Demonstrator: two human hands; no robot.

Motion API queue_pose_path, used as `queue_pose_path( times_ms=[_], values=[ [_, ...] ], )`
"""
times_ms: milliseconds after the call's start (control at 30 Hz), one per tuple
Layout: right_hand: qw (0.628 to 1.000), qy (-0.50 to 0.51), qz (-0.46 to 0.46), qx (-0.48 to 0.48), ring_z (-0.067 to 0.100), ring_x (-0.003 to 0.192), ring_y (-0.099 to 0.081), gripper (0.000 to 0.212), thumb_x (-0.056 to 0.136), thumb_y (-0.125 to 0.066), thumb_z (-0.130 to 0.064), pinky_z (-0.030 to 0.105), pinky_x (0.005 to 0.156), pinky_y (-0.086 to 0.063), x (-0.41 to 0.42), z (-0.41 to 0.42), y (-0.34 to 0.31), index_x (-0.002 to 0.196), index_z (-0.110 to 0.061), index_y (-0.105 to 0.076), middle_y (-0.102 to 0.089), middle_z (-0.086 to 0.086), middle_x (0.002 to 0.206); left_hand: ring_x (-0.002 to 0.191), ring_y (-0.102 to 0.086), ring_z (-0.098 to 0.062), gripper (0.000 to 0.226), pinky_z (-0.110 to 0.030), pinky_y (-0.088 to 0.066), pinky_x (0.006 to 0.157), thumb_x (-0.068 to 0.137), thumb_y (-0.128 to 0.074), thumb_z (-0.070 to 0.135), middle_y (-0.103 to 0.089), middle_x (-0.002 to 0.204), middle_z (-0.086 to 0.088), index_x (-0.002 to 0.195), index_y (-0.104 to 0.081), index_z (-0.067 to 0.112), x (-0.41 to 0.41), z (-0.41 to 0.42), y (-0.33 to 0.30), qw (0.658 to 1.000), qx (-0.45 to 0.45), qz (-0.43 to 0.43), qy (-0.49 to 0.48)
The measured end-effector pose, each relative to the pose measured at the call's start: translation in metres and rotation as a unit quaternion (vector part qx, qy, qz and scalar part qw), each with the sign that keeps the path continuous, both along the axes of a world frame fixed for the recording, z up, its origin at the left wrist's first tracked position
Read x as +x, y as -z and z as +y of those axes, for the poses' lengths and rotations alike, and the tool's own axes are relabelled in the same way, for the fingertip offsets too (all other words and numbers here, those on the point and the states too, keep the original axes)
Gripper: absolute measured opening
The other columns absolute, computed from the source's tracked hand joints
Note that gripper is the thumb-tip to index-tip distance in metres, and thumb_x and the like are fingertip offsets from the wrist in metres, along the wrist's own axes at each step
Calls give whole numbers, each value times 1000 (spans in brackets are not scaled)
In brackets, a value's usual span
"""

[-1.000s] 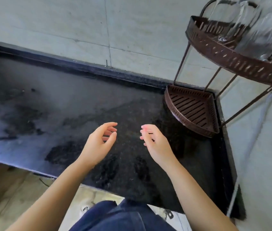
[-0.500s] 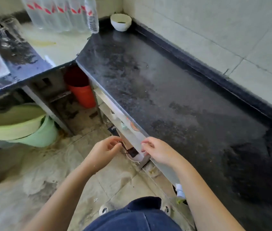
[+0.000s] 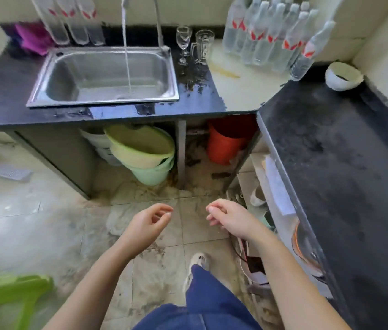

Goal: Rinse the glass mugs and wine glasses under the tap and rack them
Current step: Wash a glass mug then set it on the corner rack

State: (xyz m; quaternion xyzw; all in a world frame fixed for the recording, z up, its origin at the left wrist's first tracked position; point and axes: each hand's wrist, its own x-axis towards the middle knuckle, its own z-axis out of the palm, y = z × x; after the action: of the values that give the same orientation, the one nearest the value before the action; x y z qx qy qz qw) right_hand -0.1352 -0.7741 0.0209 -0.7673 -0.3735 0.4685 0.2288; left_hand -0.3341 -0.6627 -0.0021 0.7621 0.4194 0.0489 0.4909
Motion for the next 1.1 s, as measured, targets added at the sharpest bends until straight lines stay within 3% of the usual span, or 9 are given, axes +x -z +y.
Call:
queue_pose_path(
  times_ms=[133,300,400,500,667,833,967,1100],
  values=[
    [1000,-30,6,5,10,91,-66,25,99,-41,-29,16,69,-45,21,69,9,113,-16,-58,-67,-3,101,90,-61,-6,16,-16,-47,75,95,-51,29,-65,98,8,108,-60,28,20,56,0,1000,14,12,-20],
    [996,-91,17,-1,10,90,-67,23,98,-41,-29,22,76,-49,60,166,7,109,-18,-58,-67,-4,100,88,-62,-3,15,-9,-44,71,94,-52,28,-66,97,8,105,-62,29,51,139,-12,997,25,27,-62],
    [998,-59,7,25,11,89,-67,25,99,-42,-28,27,83,-51,98,226,-4,110,-15,-60,-68,-1,100,88,-61,-4,13,-6,-41,68,94,-53,25,-67,95,7,102,-62,28,73,191,-21,994,43,6,-103],
    [999,-17,-14,31,11,90,-66,24,99,-41,-29,31,88,-52,121,273,-10,109,-18,-60,-68,-2,99,89,-61,-7,14,-12,-44,72,94,-53,24,-67,95,7,103,-63,28,94,230,-22,994,38,-1,-106],
    [998,-70,11,2,6,91,-64,24,100,-41,-32,27,88,-52,136,338,-2,115,-21,-56,-65,-6,101,92,-63,-10,14,-20,-48,79,93,-53,26,-68,96,6,102,-62,31,124,309,-13,996,15,7,-83],
    [997,78,-4,10,10,86,-64,28,101,-39,-28,20,73,-49,177,406,1,115,-13,-58,-67,-2,97,89,-64,-15,14,-33,-52,83,93,-55,23,-68,94,2,94,-61,35,159,409,-9,1000,2,-8,-15],
    [991,135,-1,13,13,87,-66,25,101,-39,-27,33,83,-52,194,453,-5,109,-15,-59,-67,-3,95,86,-65,-18,20,-35,-51,82,93,-55,20,-68,92,1,90,-59,39,193,482,-15,999,21,-14,44],
    [975,220,-6,10,13,78,-65,23,99,-41,-26,36,84,-53,225,488,-3,102,-15,-61,-69,2,95,87,-64,-11,14,-26,-50,76,94,-52,26,-67,98,5,104,-61,30,241,522,-10,993,42,-2,113]
  ],
)
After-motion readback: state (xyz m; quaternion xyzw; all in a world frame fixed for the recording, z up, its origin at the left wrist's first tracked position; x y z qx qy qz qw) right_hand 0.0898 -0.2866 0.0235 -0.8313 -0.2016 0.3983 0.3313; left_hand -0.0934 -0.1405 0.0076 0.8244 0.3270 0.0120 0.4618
